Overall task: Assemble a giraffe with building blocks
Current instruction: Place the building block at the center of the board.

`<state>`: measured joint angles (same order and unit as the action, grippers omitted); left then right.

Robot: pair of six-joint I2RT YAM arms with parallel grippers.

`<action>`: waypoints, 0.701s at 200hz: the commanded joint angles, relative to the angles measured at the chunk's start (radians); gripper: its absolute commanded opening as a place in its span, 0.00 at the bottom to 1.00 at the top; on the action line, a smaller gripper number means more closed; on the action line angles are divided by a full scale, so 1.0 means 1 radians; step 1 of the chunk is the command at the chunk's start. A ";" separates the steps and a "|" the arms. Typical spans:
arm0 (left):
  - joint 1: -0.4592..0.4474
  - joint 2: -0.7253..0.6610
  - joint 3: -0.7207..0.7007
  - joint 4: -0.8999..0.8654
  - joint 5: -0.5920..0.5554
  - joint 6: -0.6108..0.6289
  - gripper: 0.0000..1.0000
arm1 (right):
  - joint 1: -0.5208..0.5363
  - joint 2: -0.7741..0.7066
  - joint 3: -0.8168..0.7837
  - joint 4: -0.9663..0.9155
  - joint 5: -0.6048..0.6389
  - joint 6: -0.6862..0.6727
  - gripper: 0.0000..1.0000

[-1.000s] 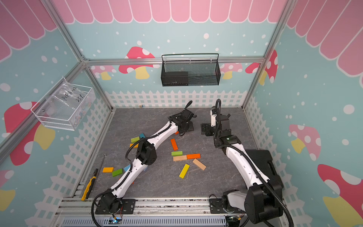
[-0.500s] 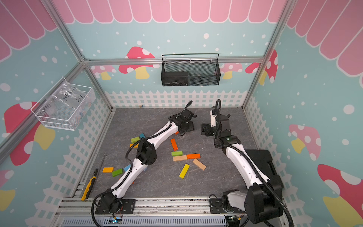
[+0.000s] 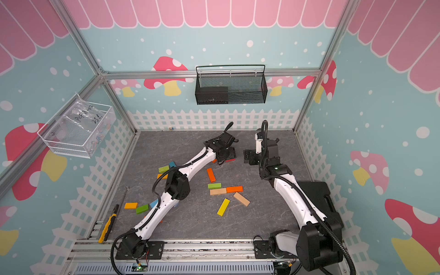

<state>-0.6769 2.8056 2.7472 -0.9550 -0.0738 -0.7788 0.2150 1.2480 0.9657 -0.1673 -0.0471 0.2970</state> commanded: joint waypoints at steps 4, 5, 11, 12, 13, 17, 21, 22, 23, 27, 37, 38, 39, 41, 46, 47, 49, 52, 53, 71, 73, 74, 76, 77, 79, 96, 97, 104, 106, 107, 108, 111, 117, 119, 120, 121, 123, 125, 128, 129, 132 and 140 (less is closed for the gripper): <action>-0.007 0.011 -0.008 0.009 0.002 -0.011 0.75 | -0.006 -0.020 -0.012 0.011 -0.011 0.011 0.93; -0.007 0.010 -0.008 0.009 0.002 -0.010 0.75 | -0.006 -0.019 -0.012 0.011 -0.011 0.011 0.93; -0.007 0.007 -0.008 0.009 0.004 -0.009 0.76 | -0.006 -0.018 -0.010 0.012 -0.013 0.011 0.93; -0.006 0.007 -0.008 0.009 0.003 -0.010 0.76 | -0.006 -0.017 -0.010 0.012 -0.013 0.011 0.93; -0.007 0.006 -0.008 0.009 0.003 -0.008 0.76 | -0.006 -0.017 -0.010 0.011 -0.013 0.011 0.93; -0.006 0.002 -0.007 0.011 0.005 -0.006 0.77 | -0.006 -0.016 -0.009 0.010 -0.013 0.013 0.93; -0.006 -0.002 -0.006 0.010 0.006 -0.003 0.77 | -0.006 -0.013 -0.007 0.010 -0.015 0.014 0.93; -0.006 -0.003 -0.007 0.012 0.006 -0.003 0.77 | -0.006 -0.013 -0.007 0.009 -0.015 0.014 0.93; -0.007 -0.005 -0.007 0.012 0.006 -0.002 0.77 | -0.006 -0.012 -0.007 0.008 -0.016 0.014 0.93; -0.007 -0.012 -0.007 0.013 0.009 0.003 0.78 | -0.006 -0.009 -0.004 0.007 -0.016 0.015 0.93; -0.008 -0.038 -0.008 0.020 0.011 0.015 0.81 | -0.006 0.003 0.002 0.003 -0.022 0.020 0.93; -0.008 -0.040 -0.008 0.021 0.011 0.016 0.81 | -0.006 0.003 0.003 0.002 -0.024 0.020 0.93; -0.009 -0.043 -0.008 0.023 0.011 0.018 0.81 | -0.006 0.004 0.004 0.002 -0.024 0.020 0.93; -0.009 -0.049 -0.009 0.024 0.011 0.021 0.82 | -0.006 0.008 0.006 0.001 -0.027 0.022 0.93; -0.010 -0.071 -0.014 0.031 0.007 0.027 0.83 | -0.006 0.017 0.010 -0.003 -0.032 0.026 0.93; -0.010 -0.076 -0.015 0.032 0.006 0.029 0.84 | -0.006 0.020 0.012 -0.003 -0.031 0.026 0.93; -0.011 -0.086 -0.018 0.037 0.004 0.031 0.84 | -0.006 0.024 0.013 -0.004 -0.033 0.028 0.93; -0.010 -0.104 -0.025 0.044 -0.001 0.035 0.85 | -0.006 0.031 0.017 -0.008 -0.036 0.030 0.93; -0.011 -0.109 -0.028 0.044 -0.003 0.037 0.85 | -0.006 0.032 0.018 -0.009 -0.038 0.031 0.93; -0.009 -0.237 -0.099 0.096 -0.044 0.071 0.88 | -0.006 0.084 0.052 -0.039 -0.059 0.051 0.93; -0.009 -0.255 -0.110 0.103 -0.049 0.076 0.89 | -0.006 0.090 0.057 -0.044 -0.061 0.055 0.93; -0.009 -0.264 -0.115 0.106 -0.053 0.078 0.89 | -0.006 0.093 0.059 -0.046 -0.062 0.056 0.93; -0.008 -0.272 -0.133 0.114 -0.058 0.083 0.89 | -0.006 0.099 0.063 -0.051 -0.064 0.058 0.93; -0.008 -0.281 -0.139 0.117 -0.059 0.085 0.89 | -0.006 0.101 0.065 -0.053 -0.066 0.059 0.93; -0.008 -0.299 -0.152 0.123 -0.066 0.090 0.89 | -0.006 0.105 0.071 -0.056 -0.069 0.062 0.92; 0.005 -0.456 -0.279 0.184 -0.096 0.118 0.89 | 0.002 0.158 0.112 -0.089 -0.078 0.087 0.91; 0.006 -0.466 -0.287 0.188 -0.096 0.119 0.89 | 0.002 0.158 0.112 -0.089 -0.078 0.087 0.91; 0.013 -0.536 -0.351 0.213 -0.107 0.129 0.89 | 0.010 0.183 0.131 -0.103 -0.072 0.094 0.91; 0.015 -0.557 -0.372 0.221 -0.111 0.132 0.89 | 0.012 0.191 0.136 -0.107 -0.069 0.095 0.91; 0.016 -0.567 -0.382 0.226 -0.113 0.133 0.89 | 0.014 0.196 0.140 -0.109 -0.068 0.096 0.91; 0.017 -0.578 -0.393 0.231 -0.115 0.135 0.89 | 0.015 0.199 0.144 -0.112 -0.066 0.096 0.91; 0.019 -0.610 -0.428 0.247 -0.120 0.139 0.89 | 0.021 0.214 0.155 -0.120 -0.062 0.096 0.91; 0.025 -0.672 -0.505 0.282 -0.127 0.147 0.89 | 0.035 0.242 0.185 -0.142 -0.045 0.091 0.91; 0.026 -0.699 -0.533 0.292 -0.129 0.149 0.89 | 0.038 0.247 0.187 -0.145 -0.043 0.089 0.91; 0.028 -0.711 -0.539 0.300 -0.131 0.150 0.89 | 0.041 0.253 0.194 -0.149 -0.042 0.087 0.91; 0.030 -0.723 -0.556 0.307 -0.132 0.151 0.89 | 0.046 0.265 0.204 -0.157 -0.037 0.084 0.90; 0.032 -0.746 -0.587 0.321 -0.133 0.152 0.89 | 0.051 0.276 0.216 -0.165 -0.031 0.079 0.90; 0.035 -0.763 -0.615 0.333 -0.133 0.154 0.88 | 0.056 0.290 0.226 -0.174 -0.027 0.075 0.91; 0.038 -0.801 -0.655 0.350 -0.134 0.156 0.88 | 0.062 0.311 0.246 -0.189 -0.018 0.069 0.90; 0.039 -0.813 -0.669 0.357 -0.134 0.156 0.88 | 0.065 0.318 0.252 -0.196 -0.014 0.066 0.90; 0.044 -0.847 -0.710 0.372 -0.134 0.156 0.88 | 0.073 0.341 0.272 -0.212 -0.005 0.057 0.90; 0.059 -0.934 -0.816 0.409 -0.136 0.156 0.88 | 0.091 0.405 0.329 -0.258 0.013 0.029 0.91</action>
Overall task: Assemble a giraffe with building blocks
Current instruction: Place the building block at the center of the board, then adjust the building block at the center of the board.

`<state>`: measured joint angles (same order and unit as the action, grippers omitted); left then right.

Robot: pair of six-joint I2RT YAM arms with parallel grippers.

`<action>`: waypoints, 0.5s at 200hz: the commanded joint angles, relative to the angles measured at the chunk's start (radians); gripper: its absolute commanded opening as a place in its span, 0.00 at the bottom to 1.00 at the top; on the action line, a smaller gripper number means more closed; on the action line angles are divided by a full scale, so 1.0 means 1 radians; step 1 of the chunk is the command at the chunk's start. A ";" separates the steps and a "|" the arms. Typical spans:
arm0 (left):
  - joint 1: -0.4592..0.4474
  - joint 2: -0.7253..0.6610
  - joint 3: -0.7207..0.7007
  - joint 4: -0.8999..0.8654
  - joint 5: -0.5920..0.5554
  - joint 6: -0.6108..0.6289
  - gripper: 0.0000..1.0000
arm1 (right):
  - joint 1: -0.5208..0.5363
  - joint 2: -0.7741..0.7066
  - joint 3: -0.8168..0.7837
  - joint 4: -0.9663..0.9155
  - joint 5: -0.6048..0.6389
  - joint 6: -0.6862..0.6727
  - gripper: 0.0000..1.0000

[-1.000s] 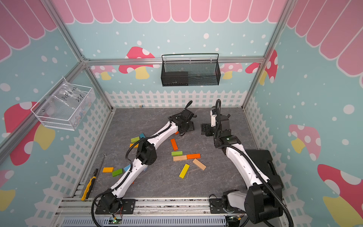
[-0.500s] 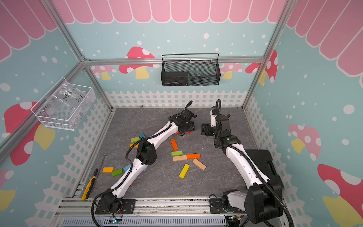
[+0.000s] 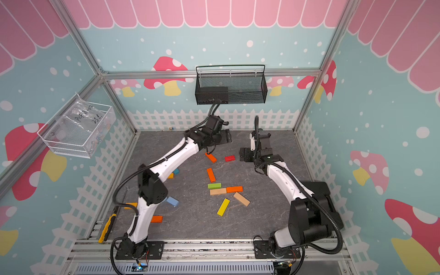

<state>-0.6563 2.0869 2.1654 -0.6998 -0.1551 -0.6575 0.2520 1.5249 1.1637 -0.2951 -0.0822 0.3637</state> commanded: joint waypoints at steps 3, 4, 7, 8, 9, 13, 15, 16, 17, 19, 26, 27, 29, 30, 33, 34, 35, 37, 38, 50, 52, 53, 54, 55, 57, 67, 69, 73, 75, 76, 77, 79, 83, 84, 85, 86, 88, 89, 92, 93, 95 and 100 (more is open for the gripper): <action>0.045 -0.248 -0.271 0.165 -0.054 0.034 0.88 | 0.060 0.154 0.153 -0.147 0.053 -0.050 0.91; 0.049 -0.258 -0.285 0.169 -0.054 0.033 0.88 | 0.062 0.162 0.161 -0.152 0.054 -0.054 0.91; 0.055 -0.286 -0.318 0.179 -0.054 0.031 0.88 | 0.068 0.187 0.184 -0.170 0.060 -0.065 0.91; 0.058 -0.298 -0.334 0.181 -0.053 0.031 0.88 | 0.070 0.195 0.192 -0.176 0.062 -0.070 0.91; 0.061 -0.309 -0.348 0.184 -0.052 0.030 0.88 | 0.071 0.203 0.200 -0.182 0.064 -0.073 0.91; 0.072 -0.351 -0.397 0.194 -0.048 0.027 0.88 | 0.077 0.238 0.230 -0.205 0.072 -0.088 0.92; 0.078 -0.370 -0.422 0.197 -0.045 0.026 0.88 | 0.080 0.250 0.247 -0.217 0.075 -0.095 0.92; 0.082 -0.379 -0.432 0.200 -0.043 0.026 0.88 | 0.081 0.261 0.251 -0.223 0.076 -0.099 0.92; 0.084 -0.384 -0.444 0.202 -0.041 0.025 0.88 | 0.082 0.271 0.261 -0.228 0.077 -0.103 0.92; 0.089 -0.407 -0.468 0.206 -0.039 0.023 0.88 | 0.084 0.289 0.277 -0.239 0.079 -0.110 0.92; 0.111 -0.470 -0.540 0.214 -0.030 0.020 0.88 | 0.091 0.346 0.335 -0.278 0.081 -0.130 0.92; 0.114 -0.478 -0.553 0.215 -0.030 0.019 0.88 | 0.092 0.355 0.343 -0.284 0.081 -0.133 0.92; 0.120 -0.495 -0.575 0.215 -0.027 0.019 0.88 | 0.093 0.364 0.360 -0.294 0.081 -0.136 0.92; 0.123 -0.502 -0.585 0.214 -0.026 0.019 0.88 | 0.094 0.381 0.368 -0.302 0.082 -0.138 0.92; 0.131 -0.526 -0.614 0.214 -0.021 0.019 0.88 | 0.096 0.411 0.394 -0.321 0.084 -0.144 0.92; 0.133 -0.533 -0.624 0.214 -0.020 0.018 0.88 | 0.097 0.420 0.402 -0.326 0.086 -0.145 0.92; 0.135 -0.541 -0.633 0.214 -0.019 0.018 0.88 | 0.097 0.428 0.406 -0.332 0.088 -0.146 0.92; 0.139 -0.556 -0.650 0.213 -0.015 0.018 0.88 | 0.099 0.441 0.424 -0.341 0.090 -0.149 0.92; 0.143 -0.564 -0.661 0.212 -0.013 0.018 0.88 | 0.099 0.448 0.432 -0.345 0.092 -0.150 0.92; 0.172 -0.642 -0.757 0.194 0.008 0.018 0.88 | 0.108 0.517 0.511 -0.379 0.109 -0.164 0.93; 0.177 -0.654 -0.773 0.189 0.013 0.019 0.88 | 0.108 0.527 0.524 -0.384 0.111 -0.167 0.93; 0.179 -0.660 -0.780 0.188 0.015 0.019 0.88 | 0.109 0.532 0.530 -0.387 0.111 -0.168 0.93; 0.180 -0.666 -0.783 0.187 0.017 0.020 0.88 | 0.110 0.537 0.535 -0.389 0.111 -0.169 0.93; 0.182 -0.672 -0.793 0.186 0.019 0.020 0.88 | 0.110 0.542 0.538 -0.391 0.111 -0.170 0.93; 0.186 -0.683 -0.809 0.184 0.023 0.021 0.88 | 0.111 0.552 0.552 -0.395 0.111 -0.172 0.93; 0.204 -0.739 -0.879 0.174 0.042 0.022 0.88 | 0.116 0.593 0.607 -0.416 0.117 -0.181 0.93; 0.206 -0.750 -0.893 0.173 0.045 0.022 0.88 | 0.117 0.603 0.618 -0.421 0.118 -0.181 0.93; 0.213 -0.770 -0.918 0.171 0.053 0.022 0.88 | 0.119 0.620 0.638 -0.432 0.120 -0.183 0.94; 0.217 -0.779 -0.931 0.169 0.056 0.024 0.88 | 0.120 0.629 0.648 -0.434 0.120 -0.185 0.94; 0.218 -0.784 -0.937 0.168 0.059 0.024 0.88 | 0.120 0.633 0.652 -0.438 0.120 -0.185 0.94; 0.219 -0.789 -0.943 0.168 0.061 0.024 0.88 | 0.120 0.635 0.657 -0.440 0.120 -0.186 0.94; 0.223 -0.797 -0.953 0.167 0.066 0.024 0.88 | 0.121 0.644 0.666 -0.445 0.120 -0.186 0.94; 0.228 -0.814 -0.974 0.162 0.071 0.025 0.88 | 0.122 0.659 0.682 -0.452 0.121 -0.186 0.94; 0.229 -0.819 -0.978 0.161 0.072 0.025 0.88 | 0.122 0.662 0.686 -0.454 0.120 -0.187 0.94; 0.230 -0.822 -0.984 0.160 0.073 0.025 0.88 | 0.122 0.666 0.689 -0.456 0.120 -0.187 0.94; 0.231 -0.826 -0.989 0.159 0.073 0.025 0.88 | 0.122 0.669 0.692 -0.457 0.120 -0.187 0.94; 0.233 -0.834 -0.997 0.155 0.075 0.026 0.88 | 0.122 0.676 0.699 -0.460 0.119 -0.187 0.94; 0.234 -0.837 -1.002 0.155 0.075 0.027 0.88 | 0.123 0.679 0.702 -0.461 0.119 -0.187 0.94; 0.237 -0.848 -1.015 0.152 0.077 0.027 0.88 | 0.125 0.690 0.711 -0.466 0.120 -0.186 0.95; 0.238 -0.851 -1.019 0.151 0.077 0.028 0.88 | 0.125 0.693 0.714 -0.468 0.120 -0.185 0.95; 0.239 -0.856 -1.027 0.149 0.077 0.029 0.88 | 0.125 0.700 0.721 -0.471 0.121 -0.183 0.95; 0.241 -0.870 -1.045 0.145 0.077 0.031 0.88 | 0.127 0.716 0.738 -0.482 0.122 -0.179 0.95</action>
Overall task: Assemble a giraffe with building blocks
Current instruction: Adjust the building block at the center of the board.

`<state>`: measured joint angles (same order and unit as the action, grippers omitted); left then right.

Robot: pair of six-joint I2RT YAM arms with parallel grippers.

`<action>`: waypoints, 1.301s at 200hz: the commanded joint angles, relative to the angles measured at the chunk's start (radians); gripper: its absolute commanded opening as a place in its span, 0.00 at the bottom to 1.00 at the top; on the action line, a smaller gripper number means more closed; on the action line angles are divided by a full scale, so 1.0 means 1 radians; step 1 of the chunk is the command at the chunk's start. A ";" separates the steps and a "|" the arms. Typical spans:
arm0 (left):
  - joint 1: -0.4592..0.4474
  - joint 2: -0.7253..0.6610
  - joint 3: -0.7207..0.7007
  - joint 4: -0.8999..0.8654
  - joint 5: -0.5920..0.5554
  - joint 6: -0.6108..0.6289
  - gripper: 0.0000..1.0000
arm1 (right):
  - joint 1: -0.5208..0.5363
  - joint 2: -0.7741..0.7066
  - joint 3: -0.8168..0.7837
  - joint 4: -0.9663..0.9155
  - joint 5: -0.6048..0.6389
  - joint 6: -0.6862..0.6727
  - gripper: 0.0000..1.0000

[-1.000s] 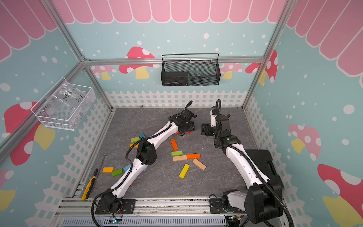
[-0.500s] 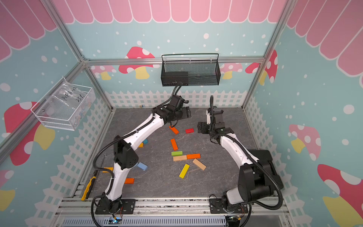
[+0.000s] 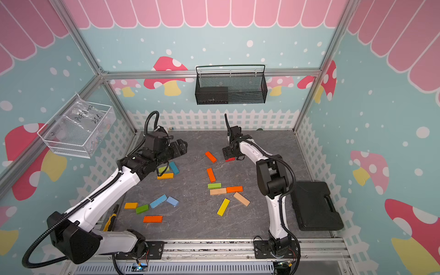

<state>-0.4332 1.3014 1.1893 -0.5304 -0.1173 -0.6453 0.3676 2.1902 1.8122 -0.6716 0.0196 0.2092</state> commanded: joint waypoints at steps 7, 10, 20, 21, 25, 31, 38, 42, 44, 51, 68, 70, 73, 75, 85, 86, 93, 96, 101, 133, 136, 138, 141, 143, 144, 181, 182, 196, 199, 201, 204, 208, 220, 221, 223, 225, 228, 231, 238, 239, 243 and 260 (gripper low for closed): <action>0.018 -0.101 -0.091 -0.032 0.036 0.021 0.88 | 0.015 0.071 0.111 -0.118 0.019 -0.018 0.96; 0.019 -0.108 -0.100 -0.032 0.036 0.021 0.88 | 0.016 0.076 0.116 -0.123 0.019 -0.015 0.96; 0.018 -0.124 -0.125 -0.033 0.033 0.022 0.88 | 0.024 0.094 0.132 -0.120 0.014 -0.010 0.99; 0.018 -0.125 -0.127 -0.034 0.032 0.022 0.88 | 0.025 0.096 0.134 -0.120 0.015 -0.010 0.99; 0.018 -0.130 -0.134 -0.035 0.031 0.022 0.88 | 0.029 0.102 0.140 -0.120 0.015 -0.008 0.99; 0.018 -0.134 -0.144 -0.037 0.032 0.021 0.88 | 0.032 0.112 0.149 -0.122 0.014 -0.005 1.00; 0.018 -0.137 -0.152 -0.036 0.035 0.018 0.88 | 0.034 0.126 0.158 -0.126 0.017 -0.001 1.00; 0.018 -0.138 -0.156 -0.036 0.035 0.015 0.88 | 0.035 0.131 0.164 -0.128 0.020 0.003 1.00; 0.019 -0.139 -0.157 -0.036 0.036 0.015 0.88 | 0.035 0.135 0.165 -0.129 0.021 0.004 0.99; 0.018 -0.140 -0.161 -0.034 0.038 0.013 0.88 | 0.035 0.146 0.171 -0.132 0.025 0.008 1.00; 0.018 -0.139 -0.163 -0.032 0.041 0.010 0.88 | 0.036 0.163 0.180 -0.140 0.027 0.019 0.99; 0.018 -0.139 -0.163 -0.031 0.042 0.010 0.88 | 0.036 0.164 0.180 -0.140 0.027 0.020 0.99; 0.019 -0.139 -0.163 -0.031 0.042 0.009 0.88 | 0.036 0.167 0.180 -0.140 0.028 0.024 0.98; 0.019 -0.139 -0.164 -0.031 0.042 0.009 0.88 | 0.036 0.168 0.180 -0.141 0.029 0.025 0.98; 0.019 -0.138 -0.166 -0.025 0.045 0.005 0.88 | 0.035 0.175 0.180 -0.143 0.029 0.032 0.96; 0.018 -0.137 -0.167 -0.024 0.046 0.004 0.88 | 0.036 0.176 0.179 -0.143 0.029 0.033 0.96; 0.018 -0.136 -0.168 -0.021 0.050 0.003 0.88 | 0.036 0.180 0.179 -0.143 0.032 0.040 0.94; 0.018 -0.136 -0.169 -0.020 0.053 0.001 0.88 | 0.037 0.183 0.180 -0.143 0.033 0.044 0.93; 0.018 -0.134 -0.171 -0.017 0.056 -0.002 0.88 | 0.037 0.188 0.179 -0.142 0.031 0.049 0.91; 0.018 -0.132 -0.186 -0.003 0.070 -0.016 0.87 | 0.037 0.208 0.181 -0.143 0.048 0.081 0.80; 0.019 -0.132 -0.187 -0.003 0.070 -0.016 0.87 | 0.036 0.210 0.182 -0.143 0.050 0.082 0.79; 0.019 -0.133 -0.187 -0.001 0.070 -0.016 0.87 | 0.036 0.210 0.182 -0.142 0.051 0.084 0.78; 0.018 -0.134 -0.188 -0.002 0.070 -0.017 0.87 | 0.037 0.210 0.182 -0.142 0.052 0.086 0.77; 0.018 -0.134 -0.189 -0.002 0.071 -0.017 0.87 | 0.037 0.211 0.183 -0.142 0.053 0.089 0.76; 0.019 -0.135 -0.189 -0.002 0.070 -0.017 0.87 | 0.037 0.211 0.183 -0.142 0.053 0.089 0.76; 0.018 -0.134 -0.195 0.001 0.069 -0.014 0.87 | 0.033 0.229 0.202 -0.138 0.082 0.130 0.58; 0.018 -0.134 -0.195 0.001 0.070 -0.013 0.87 | 0.033 0.230 0.203 -0.139 0.084 0.132 0.58; 0.018 -0.133 -0.198 0.003 0.070 -0.015 0.87 | 0.030 0.231 0.214 -0.138 0.093 0.160 0.54; 0.018 -0.133 -0.198 0.003 0.071 -0.016 0.87 | 0.030 0.233 0.219 -0.138 0.093 0.165 0.54; 0.017 -0.133 -0.199 0.004 0.072 -0.015 0.87 | 0.028 0.235 0.224 -0.138 0.093 0.168 0.53; 0.018 -0.133 -0.200 0.005 0.072 -0.017 0.87 | 0.028 0.238 0.230 -0.139 0.094 0.173 0.53; 0.019 -0.132 -0.201 0.006 0.072 -0.017 0.87 | 0.027 0.242 0.241 -0.142 0.095 0.178 0.53; 0.018 -0.131 -0.203 0.009 0.075 -0.017 0.87 | 0.025 0.267 0.287 -0.160 0.096 0.196 0.53; 0.018 -0.131 -0.203 0.010 0.074 -0.017 0.87 | 0.024 0.269 0.290 -0.161 0.096 0.197 0.53; 0.018 -0.131 -0.204 0.011 0.076 -0.017 0.87 | 0.024 0.274 0.299 -0.165 0.096 0.200 0.53; 0.018 -0.131 -0.204 0.013 0.076 -0.018 0.87 | 0.023 0.279 0.307 -0.168 0.096 0.203 0.53; 0.019 -0.131 -0.206 0.015 0.076 -0.018 0.87 | 0.021 0.287 0.319 -0.172 0.097 0.208 0.53; 0.019 -0.131 -0.207 0.016 0.076 -0.020 0.87 | 0.020 0.294 0.331 -0.177 0.099 0.211 0.53; 0.019 -0.129 -0.209 0.021 0.077 -0.020 0.87 | 0.014 0.308 0.353 -0.185 0.100 0.218 0.54; 0.018 -0.129 -0.209 0.022 0.077 -0.020 0.87 | 0.013 0.310 0.354 -0.187 0.100 0.218 0.54; 0.018 -0.127 -0.209 0.023 0.077 -0.021 0.87 | 0.009 0.316 0.362 -0.190 0.101 0.222 0.55; 0.018 -0.122 -0.210 0.026 0.079 -0.023 0.87 | -0.005 0.330 0.375 -0.192 0.097 0.236 0.55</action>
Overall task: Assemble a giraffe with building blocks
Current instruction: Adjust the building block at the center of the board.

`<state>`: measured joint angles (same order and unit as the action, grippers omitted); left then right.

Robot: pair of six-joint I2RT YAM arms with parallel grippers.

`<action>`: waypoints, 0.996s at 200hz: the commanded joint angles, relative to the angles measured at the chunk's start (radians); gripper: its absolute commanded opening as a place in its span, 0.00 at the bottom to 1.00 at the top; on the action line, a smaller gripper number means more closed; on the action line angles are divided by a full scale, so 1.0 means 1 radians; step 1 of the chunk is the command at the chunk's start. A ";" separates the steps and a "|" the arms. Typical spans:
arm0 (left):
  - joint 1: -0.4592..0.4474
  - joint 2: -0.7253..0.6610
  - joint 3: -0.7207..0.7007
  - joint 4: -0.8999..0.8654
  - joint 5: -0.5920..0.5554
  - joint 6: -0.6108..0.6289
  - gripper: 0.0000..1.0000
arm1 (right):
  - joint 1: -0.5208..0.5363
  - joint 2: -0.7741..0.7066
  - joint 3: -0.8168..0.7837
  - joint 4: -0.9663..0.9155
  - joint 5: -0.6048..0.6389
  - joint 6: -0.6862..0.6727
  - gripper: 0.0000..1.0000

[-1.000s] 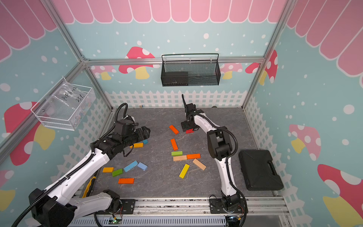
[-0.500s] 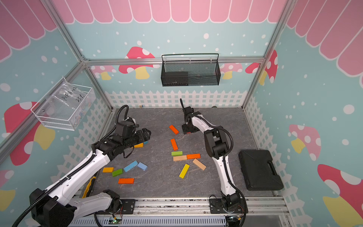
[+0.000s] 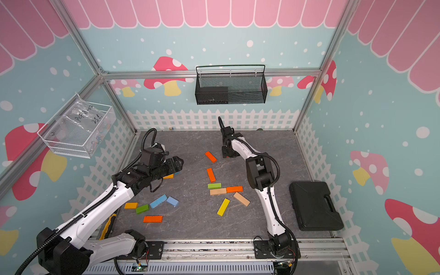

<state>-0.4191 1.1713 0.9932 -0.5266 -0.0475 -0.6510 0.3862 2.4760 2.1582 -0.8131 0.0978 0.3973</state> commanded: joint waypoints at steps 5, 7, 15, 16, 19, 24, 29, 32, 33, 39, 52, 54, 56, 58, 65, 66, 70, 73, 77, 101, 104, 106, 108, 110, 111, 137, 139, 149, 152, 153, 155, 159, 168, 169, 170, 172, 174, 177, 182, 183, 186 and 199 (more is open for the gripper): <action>0.004 0.008 -0.014 0.023 0.010 -0.019 0.87 | -0.028 0.044 0.032 -0.051 0.017 0.051 0.55; 0.004 0.009 -0.014 0.023 0.009 -0.018 0.87 | -0.029 0.046 0.032 -0.052 0.016 0.053 0.55; 0.004 0.011 -0.016 0.027 0.009 -0.020 0.87 | -0.033 0.045 0.031 -0.053 0.014 0.060 0.55; 0.004 0.010 -0.016 0.028 0.009 -0.021 0.87 | -0.033 0.045 0.033 -0.053 0.014 0.061 0.55; 0.003 0.012 -0.016 0.028 0.009 -0.020 0.87 | -0.035 0.046 0.033 -0.054 0.013 0.063 0.56; 0.003 0.014 -0.015 0.030 0.009 -0.021 0.87 | -0.036 0.046 0.034 -0.052 0.010 0.066 0.56; 0.003 0.017 -0.015 0.031 0.010 -0.021 0.87 | -0.036 0.047 0.033 -0.054 0.009 0.067 0.56; 0.004 0.018 -0.014 0.032 0.009 -0.020 0.87 | -0.037 0.048 0.035 -0.054 0.009 0.067 0.57; 0.004 0.019 -0.014 0.031 0.009 -0.020 0.87 | -0.038 0.048 0.035 -0.054 0.008 0.067 0.57; 0.005 0.022 -0.011 0.033 0.011 -0.020 0.87 | -0.038 0.050 0.038 -0.054 0.006 0.067 0.57; 0.004 0.027 -0.007 0.033 0.009 -0.017 0.87 | -0.038 0.055 0.043 -0.057 -0.004 0.067 0.57; 0.004 0.027 -0.006 0.033 0.009 -0.016 0.87 | -0.039 0.057 0.045 -0.059 -0.006 0.067 0.57; 0.004 0.028 -0.005 0.033 0.008 -0.016 0.87 | -0.038 0.058 0.046 -0.061 -0.007 0.067 0.57; 0.004 0.028 -0.005 0.032 0.008 -0.016 0.87 | -0.038 0.060 0.047 -0.062 -0.007 0.067 0.57; 0.004 0.028 -0.004 0.032 0.006 -0.016 0.87 | -0.037 0.064 0.049 -0.069 -0.009 0.066 0.58; 0.005 0.028 -0.004 0.032 0.006 -0.016 0.87 | -0.037 0.063 0.049 -0.071 -0.011 0.066 0.58; 0.004 0.027 -0.004 0.031 0.006 -0.015 0.87 | -0.036 0.064 0.050 -0.074 -0.010 0.066 0.58; 0.004 0.028 -0.004 0.032 0.005 -0.014 0.87 | -0.036 0.064 0.049 -0.076 -0.009 0.067 0.59; 0.005 0.028 -0.004 0.032 0.005 -0.015 0.87 | -0.036 0.063 0.050 -0.079 -0.009 0.067 0.59; 0.004 0.030 -0.005 0.032 0.001 -0.015 0.87 | -0.036 0.062 0.049 -0.086 -0.009 0.068 0.61; 0.003 0.030 -0.005 0.031 0.001 -0.014 0.87 | -0.036 0.061 0.049 -0.084 -0.009 0.068 0.62; 0.003 0.030 -0.005 0.031 0.001 -0.015 0.87 | -0.036 0.061 0.050 -0.084 -0.009 0.068 0.62; 0.004 0.030 -0.005 0.031 0.002 -0.014 0.87 | -0.036 0.061 0.050 -0.084 -0.010 0.068 0.63; 0.004 0.030 -0.005 0.032 0.002 -0.015 0.87 | -0.035 0.060 0.050 -0.084 -0.010 0.067 0.63; 0.003 0.030 -0.005 0.032 0.002 -0.014 0.87 | -0.035 0.060 0.050 -0.084 -0.011 0.067 0.63; 0.004 0.026 -0.006 0.031 -0.002 -0.012 0.87 | -0.027 0.056 0.055 -0.083 -0.015 0.062 0.64; 0.004 0.025 -0.006 0.031 -0.002 -0.012 0.87 | -0.027 0.056 0.055 -0.083 -0.016 0.061 0.63; 0.004 0.022 -0.004 0.028 -0.005 -0.009 0.87 | -0.023 0.058 0.060 -0.084 -0.021 0.058 0.63; 0.005 0.022 -0.004 0.026 -0.005 -0.009 0.87 | -0.023 0.060 0.061 -0.084 -0.023 0.057 0.63; 0.005 0.021 -0.004 0.025 -0.006 -0.008 0.87 | -0.022 0.059 0.061 -0.084 -0.024 0.057 0.63; 0.004 0.021 -0.003 0.024 -0.006 -0.008 0.87 | -0.021 0.059 0.062 -0.083 -0.026 0.057 0.63; 0.005 0.021 -0.002 0.024 -0.006 -0.007 0.87 | -0.020 0.062 0.064 -0.083 -0.028 0.055 0.63; 0.004 0.019 -0.002 0.022 -0.008 -0.007 0.87 | -0.017 0.064 0.066 -0.084 -0.035 0.054 0.63; 0.004 0.018 -0.002 0.022 -0.008 -0.006 0.87 | -0.017 0.065 0.067 -0.084 -0.035 0.054 0.63; 0.004 0.018 -0.002 0.023 -0.008 -0.006 0.87 | -0.016 0.065 0.067 -0.084 -0.035 0.054 0.63; 0.005 0.018 -0.002 0.022 -0.008 -0.006 0.87 | -0.015 0.066 0.067 -0.084 -0.035 0.054 0.63; 0.005 0.018 -0.002 0.021 -0.009 -0.006 0.87 | -0.015 0.066 0.068 -0.084 -0.036 0.054 0.64; 0.004 0.016 -0.001 0.020 -0.009 -0.004 0.87 | -0.015 0.066 0.068 -0.084 -0.036 0.054 0.64; 0.005 0.016 -0.001 0.019 -0.009 -0.004 0.87 | -0.014 0.066 0.069 -0.084 -0.037 0.055 0.64; 0.004 0.016 -0.001 0.019 -0.009 -0.004 0.87 | -0.014 0.066 0.069 -0.084 -0.037 0.055 0.64; 0.003 0.016 0.000 0.018 -0.009 -0.003 0.87 | -0.014 0.064 0.068 -0.085 -0.037 0.057 0.65; 0.004 0.014 0.004 0.013 -0.012 -0.001 0.87 | -0.014 0.061 0.068 -0.086 -0.025 0.063 0.71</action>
<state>-0.4191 1.1969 0.9913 -0.5110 -0.0483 -0.6537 0.3622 2.4996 2.2082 -0.8551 0.0849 0.4442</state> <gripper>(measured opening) 0.872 0.666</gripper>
